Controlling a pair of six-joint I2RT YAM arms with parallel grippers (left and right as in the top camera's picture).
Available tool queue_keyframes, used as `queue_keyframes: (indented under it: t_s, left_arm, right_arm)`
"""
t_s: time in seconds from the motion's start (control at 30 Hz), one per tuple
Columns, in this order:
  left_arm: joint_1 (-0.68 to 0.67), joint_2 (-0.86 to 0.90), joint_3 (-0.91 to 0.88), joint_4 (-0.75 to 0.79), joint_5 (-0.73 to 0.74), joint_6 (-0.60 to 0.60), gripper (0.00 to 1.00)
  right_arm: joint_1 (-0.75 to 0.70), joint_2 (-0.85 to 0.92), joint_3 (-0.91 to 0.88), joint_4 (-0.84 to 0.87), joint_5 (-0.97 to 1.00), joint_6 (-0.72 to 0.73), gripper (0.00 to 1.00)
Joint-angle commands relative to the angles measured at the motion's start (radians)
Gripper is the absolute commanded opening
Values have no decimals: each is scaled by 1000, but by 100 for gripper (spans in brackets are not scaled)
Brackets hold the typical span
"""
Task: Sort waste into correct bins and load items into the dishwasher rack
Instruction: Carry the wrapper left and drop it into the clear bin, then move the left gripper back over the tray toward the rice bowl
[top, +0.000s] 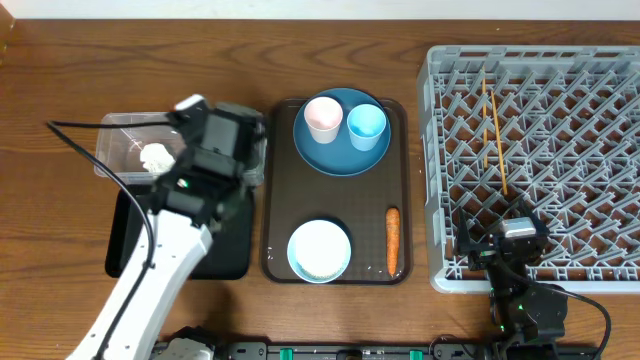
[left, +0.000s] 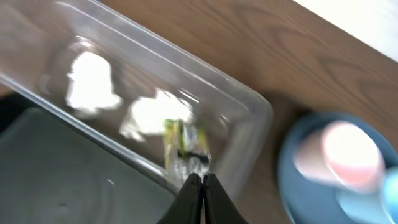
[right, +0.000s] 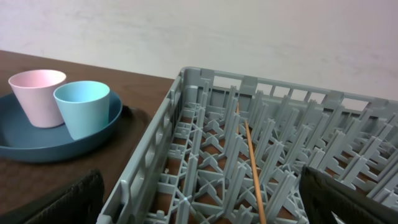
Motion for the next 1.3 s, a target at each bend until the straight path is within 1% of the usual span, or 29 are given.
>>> queue_keyframes:
  t_s: [0.0, 0.1, 0.2, 0.37, 0.43, 0.47, 0.5, 0.53, 0.6, 0.67, 0.73, 0.77, 0.83, 0.93, 1.13, 1.27]
  left_arm:
    - [92, 36, 13, 30, -26, 87, 6]
    - [166, 68, 13, 55, -16, 89, 6]
    - [211, 99, 13, 66, 23, 89, 6]
    - [242, 98, 13, 72, 143, 90, 13]
    - [240, 70, 13, 72, 249, 91, 17]
    - [239, 51, 13, 70, 330, 100, 22]
    - [238, 35, 13, 69, 404, 105, 23]
    - [236, 19, 13, 69, 482, 105, 23]
    - [222, -1, 13, 62, 587, 104, 23]
    - [201, -2, 13, 40, 631, 104, 23]
    - [183, 9, 12, 10, 599, 105, 21]
    - [174, 19, 12, -8, 557, 107, 19]
    - [165, 47, 12, -33, 488, 129, 19]
    - [166, 106, 12, -50, 462, 138, 19]
    - [167, 256, 12, -14, 454, 138, 19]
    - [167, 336, 12, 33, 391, 138, 19]
  right_arm:
    - [-16, -5, -2, -3, -4, -3, 99]
    - [-16, -5, -2, -3, -4, -3, 99]
    - [-16, -5, -2, -3, -4, -3, 99]
    - [-16, -5, -2, -3, -4, -3, 99]
    - [-16, -5, -2, -3, -4, -3, 99]
    - [-16, -5, -2, -3, -4, -3, 99]
    - [-16, -5, -2, -3, -4, -3, 99]
    - [-16, -5, -2, -3, -4, -3, 99]
    - [-16, -5, -2, -3, -4, -3, 99]
    - [-16, -5, -2, -3, -4, -3, 99]
    - [-16, -5, -2, -3, -4, -3, 99]
    - [-16, -5, -2, -3, -4, -3, 99]
    - [-16, -5, -2, -3, -4, -3, 99]
    - [-16, -5, -2, -3, -4, -3, 99]
    - [-16, -5, -2, -3, -4, -3, 99]
    - [-16, -5, -2, -3, -4, -3, 99]
